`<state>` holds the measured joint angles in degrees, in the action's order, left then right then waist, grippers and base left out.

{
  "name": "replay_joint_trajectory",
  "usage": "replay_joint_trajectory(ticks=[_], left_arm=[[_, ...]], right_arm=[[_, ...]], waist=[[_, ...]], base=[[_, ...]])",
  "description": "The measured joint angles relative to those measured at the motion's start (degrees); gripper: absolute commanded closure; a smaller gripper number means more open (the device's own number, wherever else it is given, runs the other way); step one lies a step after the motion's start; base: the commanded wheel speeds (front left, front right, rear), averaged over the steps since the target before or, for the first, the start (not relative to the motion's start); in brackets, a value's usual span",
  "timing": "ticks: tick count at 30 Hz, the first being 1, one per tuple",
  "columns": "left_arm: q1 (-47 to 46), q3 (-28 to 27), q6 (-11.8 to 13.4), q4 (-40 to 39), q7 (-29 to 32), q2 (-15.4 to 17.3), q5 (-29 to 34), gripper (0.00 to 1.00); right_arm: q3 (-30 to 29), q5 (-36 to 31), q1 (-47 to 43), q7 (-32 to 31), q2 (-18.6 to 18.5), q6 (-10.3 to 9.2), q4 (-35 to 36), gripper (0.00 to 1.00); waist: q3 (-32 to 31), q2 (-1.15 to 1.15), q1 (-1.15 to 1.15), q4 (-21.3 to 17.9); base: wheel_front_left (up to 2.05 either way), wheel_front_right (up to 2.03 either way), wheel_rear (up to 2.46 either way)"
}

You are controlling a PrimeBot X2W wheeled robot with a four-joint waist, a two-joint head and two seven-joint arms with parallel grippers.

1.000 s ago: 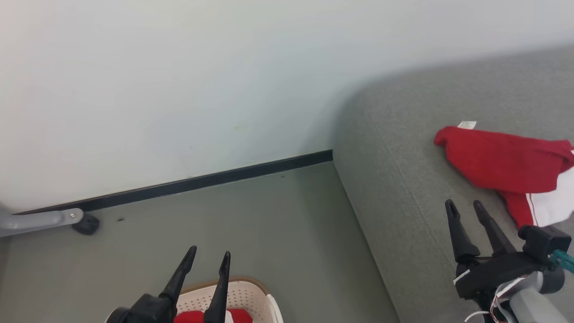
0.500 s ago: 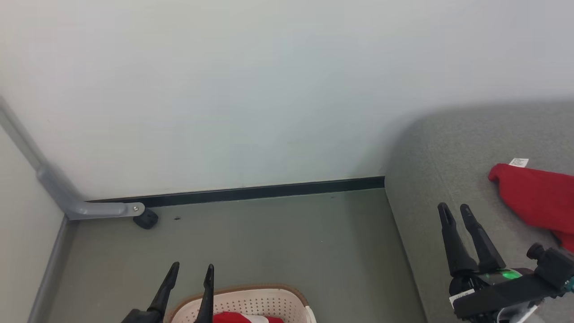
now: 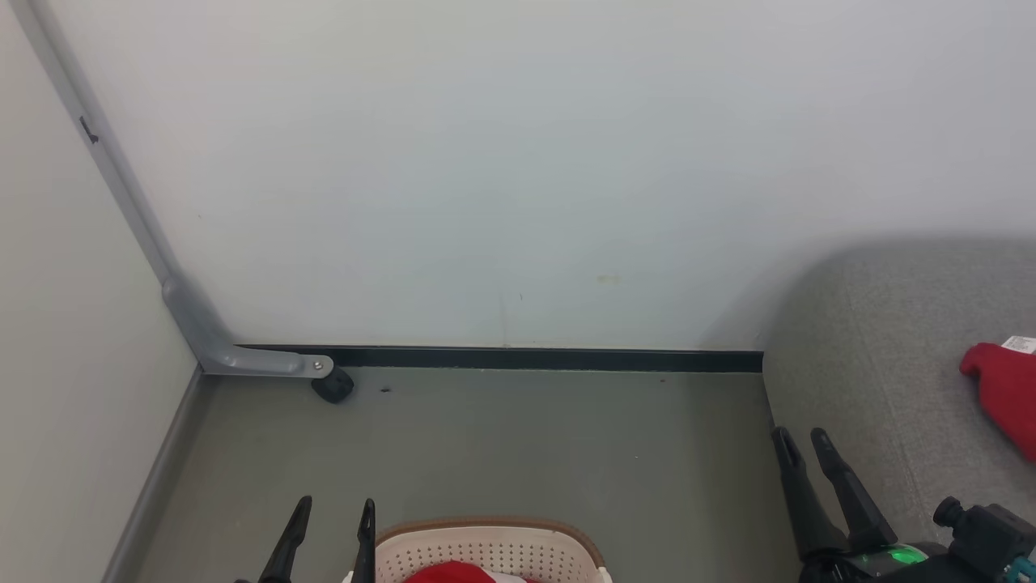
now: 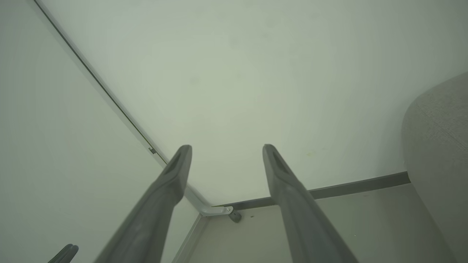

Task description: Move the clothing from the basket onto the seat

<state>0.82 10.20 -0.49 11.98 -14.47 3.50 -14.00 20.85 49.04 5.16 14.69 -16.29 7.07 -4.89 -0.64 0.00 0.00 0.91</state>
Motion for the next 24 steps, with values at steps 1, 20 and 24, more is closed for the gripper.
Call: replay_joint_trajectory(ticks=[1,20,24], left_arm=[[0.04,-0.01,0.0,0.05,0.0,-0.03,0.05,0.0],[3.0,-0.82,-0.01,1.71,0.0,-0.22,0.9,0.0],[2.98,-0.86,-0.02,2.01,0.0,-0.24,0.9,0.0]], right_arm=[[0.0,-0.66,-0.34,0.0,0.01,0.0,-0.03,0.0],[-1.87,-13.9,-5.64,-0.01,1.77,-3.64,-7.27,0.0],[-2.09,-15.6,-5.62,-0.01,1.74,-4.13,-7.88,0.0]], waist=[[-0.06,0.0,0.0,0.36],[-0.48,0.0,0.0,0.28],[-0.42,0.0,0.0,-0.02]], base=[[0.0,0.0,0.0],[0.0,0.0,0.0],[0.0,0.0,0.0]])
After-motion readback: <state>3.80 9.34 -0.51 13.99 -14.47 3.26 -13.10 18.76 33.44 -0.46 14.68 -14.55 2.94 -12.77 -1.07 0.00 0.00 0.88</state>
